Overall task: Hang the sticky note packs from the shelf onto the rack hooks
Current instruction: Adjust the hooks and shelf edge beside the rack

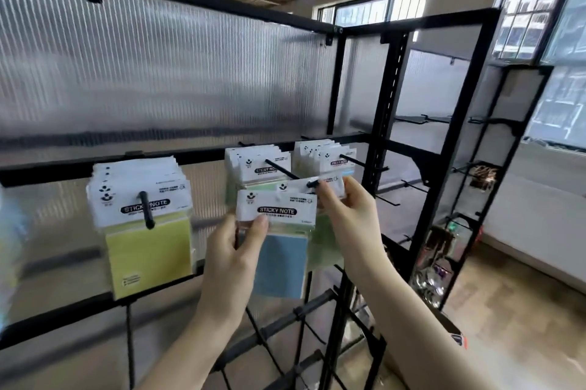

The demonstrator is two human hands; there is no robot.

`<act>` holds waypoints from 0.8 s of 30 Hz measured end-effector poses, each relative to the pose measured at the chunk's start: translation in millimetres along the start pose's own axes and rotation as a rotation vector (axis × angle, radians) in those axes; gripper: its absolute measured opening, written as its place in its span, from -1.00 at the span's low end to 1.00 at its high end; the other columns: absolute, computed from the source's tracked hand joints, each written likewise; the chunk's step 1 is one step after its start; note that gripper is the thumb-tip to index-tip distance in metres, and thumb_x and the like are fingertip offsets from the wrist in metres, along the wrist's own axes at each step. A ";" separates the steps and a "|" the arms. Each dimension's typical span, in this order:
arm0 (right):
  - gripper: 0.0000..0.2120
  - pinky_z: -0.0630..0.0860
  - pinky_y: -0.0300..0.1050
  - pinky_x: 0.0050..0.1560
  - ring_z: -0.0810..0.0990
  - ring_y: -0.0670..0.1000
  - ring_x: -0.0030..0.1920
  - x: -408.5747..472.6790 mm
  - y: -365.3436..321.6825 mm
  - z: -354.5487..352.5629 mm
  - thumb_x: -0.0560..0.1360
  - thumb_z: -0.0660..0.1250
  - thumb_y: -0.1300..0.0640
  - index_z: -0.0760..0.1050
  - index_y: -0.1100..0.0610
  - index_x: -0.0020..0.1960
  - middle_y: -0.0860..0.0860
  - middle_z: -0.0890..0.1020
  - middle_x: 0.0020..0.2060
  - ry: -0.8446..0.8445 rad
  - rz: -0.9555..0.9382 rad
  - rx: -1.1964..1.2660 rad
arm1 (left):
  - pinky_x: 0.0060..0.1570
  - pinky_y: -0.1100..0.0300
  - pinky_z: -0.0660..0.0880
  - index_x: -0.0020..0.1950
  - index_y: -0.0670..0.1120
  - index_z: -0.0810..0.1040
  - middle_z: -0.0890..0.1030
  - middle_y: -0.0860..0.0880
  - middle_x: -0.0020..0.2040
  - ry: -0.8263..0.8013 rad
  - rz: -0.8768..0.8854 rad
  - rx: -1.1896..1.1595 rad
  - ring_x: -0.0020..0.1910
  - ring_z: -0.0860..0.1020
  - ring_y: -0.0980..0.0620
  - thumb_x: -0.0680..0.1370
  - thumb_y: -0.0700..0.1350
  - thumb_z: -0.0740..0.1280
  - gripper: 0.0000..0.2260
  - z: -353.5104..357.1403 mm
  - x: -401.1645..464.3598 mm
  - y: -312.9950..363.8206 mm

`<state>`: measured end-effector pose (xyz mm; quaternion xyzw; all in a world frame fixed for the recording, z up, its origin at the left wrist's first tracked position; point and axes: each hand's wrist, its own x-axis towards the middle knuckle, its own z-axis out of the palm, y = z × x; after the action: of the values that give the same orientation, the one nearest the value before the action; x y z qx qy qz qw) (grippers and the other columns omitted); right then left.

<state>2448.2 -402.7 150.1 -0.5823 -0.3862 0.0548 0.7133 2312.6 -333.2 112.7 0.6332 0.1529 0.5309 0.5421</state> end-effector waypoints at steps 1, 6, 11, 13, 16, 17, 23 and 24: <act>-0.84 0.48 -0.16 -0.21 0.58 -0.04 -0.25 3.2 3.1 0.3 0.53 0.36 0.14 0.51 0.20 -0.18 0.10 0.66 -0.26 -0.012 0.008 -0.004 | -0.27 0.40 0.42 -0.11 0.11 0.59 0.65 0.01 -0.22 0.007 -0.006 -0.007 -0.24 0.57 0.11 0.46 0.09 0.29 -0.88 0.7 2.3 -3.9; -0.76 0.39 -0.35 -0.34 0.48 -0.21 -0.39 20.4 15.4 8.4 0.53 0.37 0.10 0.46 0.03 -0.31 -0.18 0.56 -0.43 -0.087 -0.024 -0.005 | -0.31 0.39 0.40 -0.13 -0.01 0.56 0.60 -0.05 -0.22 0.079 0.035 0.070 -0.27 0.53 -0.01 0.51 0.12 0.28 -0.78 0.8 12.9 -18.7; -0.85 0.40 -0.44 -0.23 0.52 -0.25 -0.25 41.3 28.9 29.1 0.48 0.42 0.10 0.47 0.10 -0.03 -0.15 0.58 -0.21 -0.064 -0.046 -0.010 | -0.54 0.40 0.18 -0.34 -0.18 0.36 0.32 0.03 -0.52 0.186 0.062 0.229 -0.55 0.27 0.18 0.51 0.04 0.25 -0.65 0.7 25.2 -28.3; -0.78 0.41 -0.46 -0.16 0.51 -0.30 -0.21 47.4 36.1 34.7 0.47 0.43 0.13 0.44 0.11 0.04 -0.11 0.56 -0.14 -0.061 -0.052 -0.024 | -0.56 0.42 0.16 -0.38 -0.15 0.33 0.32 0.09 -0.55 0.203 0.075 0.259 -0.57 0.25 0.19 0.51 0.04 0.24 -0.64 0.5 30.9 -29.8; -0.71 0.42 -0.45 -0.12 0.51 -0.30 -0.18 53.7 47.3 38.8 0.45 0.46 0.13 0.43 0.11 0.09 -0.08 0.56 -0.10 -0.062 -0.048 -0.065 | -0.55 0.40 0.14 -0.40 -0.15 0.34 0.31 0.10 -0.55 0.242 0.097 0.303 -0.57 0.23 0.20 0.50 0.04 0.24 -0.64 0.5 37.5 -34.5; -0.71 0.42 -0.43 -0.12 0.51 -0.29 -0.17 54.6 50.8 39.4 0.45 0.46 0.13 0.43 0.09 0.08 -0.08 0.56 -0.10 -0.060 -0.047 -0.079 | -0.55 0.38 0.12 -0.41 -0.15 0.34 0.29 0.09 -0.55 0.251 0.100 0.318 -0.56 0.22 0.18 0.51 0.04 0.24 -0.63 0.6 38.0 -36.2; -0.80 0.41 -0.43 -0.14 0.52 -0.22 -0.15 50.8 60.6 37.3 0.50 0.40 0.16 0.40 -0.02 0.00 -0.12 0.56 -0.13 -0.042 -0.129 -0.127 | -0.51 0.35 0.12 -0.39 -0.06 0.31 0.30 0.11 -0.54 0.350 0.101 0.333 -0.53 0.22 0.17 0.51 0.04 0.24 -0.68 10.6 25.4 -41.8; -0.82 0.40 -0.44 -0.16 0.52 -0.22 -0.16 47.4 59.7 33.9 0.53 0.36 0.17 0.39 -0.06 -0.02 -0.15 0.55 -0.15 -0.044 -0.175 -0.135 | -0.51 0.36 0.14 -0.36 -0.06 0.36 0.33 0.11 -0.53 0.353 0.117 0.321 -0.53 0.24 0.18 0.54 0.03 0.25 -0.69 15.2 21.2 -41.9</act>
<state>2482.6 -332.0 121.9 -0.5917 -0.4539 -0.0213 0.6659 2349.6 -309.6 90.2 0.6162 0.2907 0.6329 0.3678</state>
